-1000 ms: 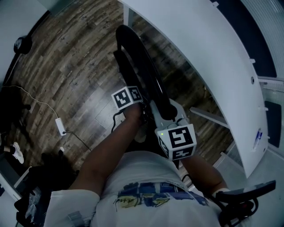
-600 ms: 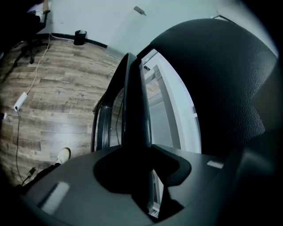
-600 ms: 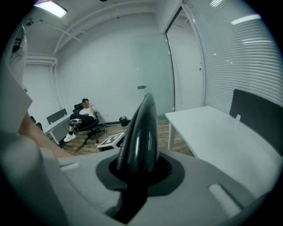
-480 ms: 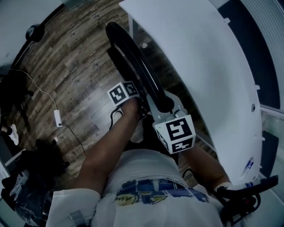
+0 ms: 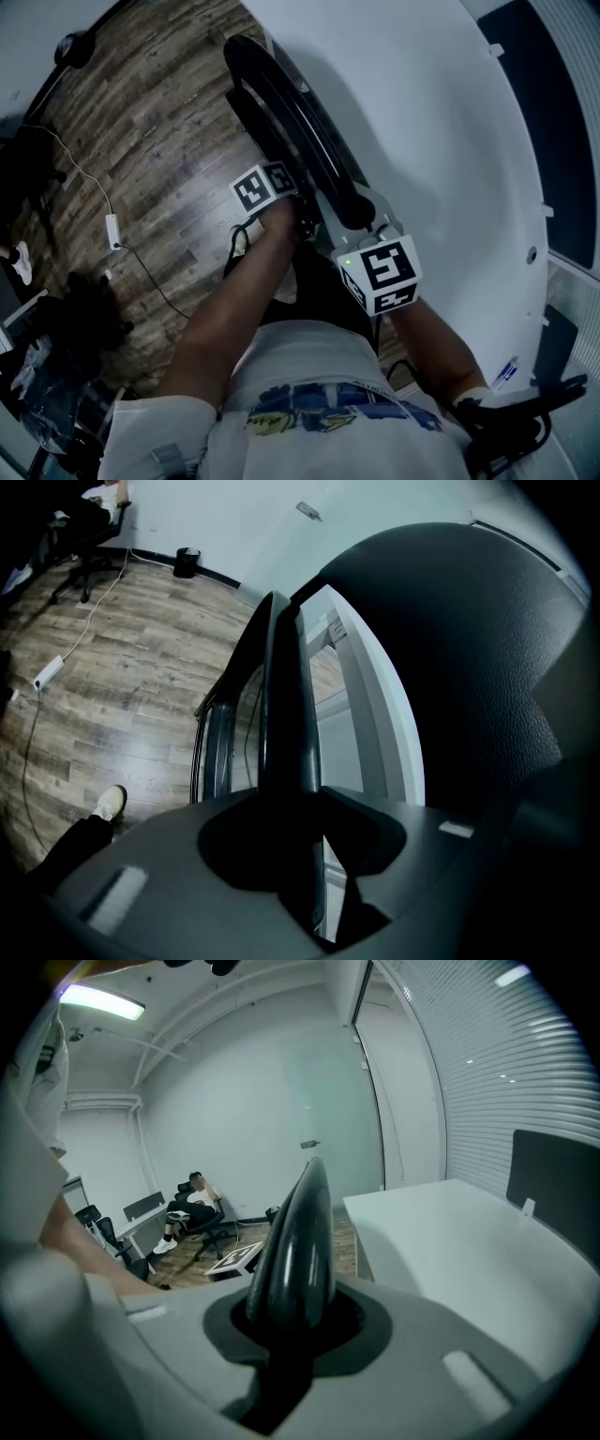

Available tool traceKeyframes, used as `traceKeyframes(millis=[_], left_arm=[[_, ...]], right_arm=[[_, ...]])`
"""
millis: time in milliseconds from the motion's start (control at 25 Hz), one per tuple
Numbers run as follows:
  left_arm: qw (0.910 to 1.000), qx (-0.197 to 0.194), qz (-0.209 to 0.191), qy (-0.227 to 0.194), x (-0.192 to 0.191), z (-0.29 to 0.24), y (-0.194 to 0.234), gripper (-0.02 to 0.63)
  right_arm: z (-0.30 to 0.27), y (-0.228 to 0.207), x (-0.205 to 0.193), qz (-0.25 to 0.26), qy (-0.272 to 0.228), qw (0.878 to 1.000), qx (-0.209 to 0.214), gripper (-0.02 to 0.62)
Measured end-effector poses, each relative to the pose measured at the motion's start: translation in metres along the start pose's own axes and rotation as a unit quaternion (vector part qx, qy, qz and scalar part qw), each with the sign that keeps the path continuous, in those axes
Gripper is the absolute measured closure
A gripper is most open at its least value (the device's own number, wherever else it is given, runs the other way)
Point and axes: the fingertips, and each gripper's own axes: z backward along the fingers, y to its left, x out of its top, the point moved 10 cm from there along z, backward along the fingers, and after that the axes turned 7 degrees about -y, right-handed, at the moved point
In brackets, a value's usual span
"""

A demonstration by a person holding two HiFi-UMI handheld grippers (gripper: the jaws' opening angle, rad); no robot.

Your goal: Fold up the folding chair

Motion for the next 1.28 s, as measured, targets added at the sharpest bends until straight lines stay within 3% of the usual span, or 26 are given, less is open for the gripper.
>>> traceKeyframes(millis=[320, 800, 1000, 1280], left_arm=[[0.9997, 0.017, -0.015, 0.002, -0.009, -0.026, -0.015, 0.479], [0.9978, -0.024, -0.062, 0.004, -0.010, -0.048, -0.038, 0.448], [0.9956, -0.040, -0.085, 0.000, -0.008, -0.035, -0.032, 0.397], [0.9910, -0.061, -0.117, -0.025, 0.003, 0.011, -0.019, 0.397]], right_arm=[[0.005, -0.044, -0.008, -0.019, 0.002, 1.000, 0.004, 0.532], [0.008, -0.094, -0.012, -0.037, 0.001, 0.999, 0.008, 0.532], [0.010, -0.105, -0.015, -0.039, 0.000, 0.999, 0.006, 0.532], [0.009, -0.104, -0.014, -0.035, -0.001, 0.999, 0.006, 0.531]])
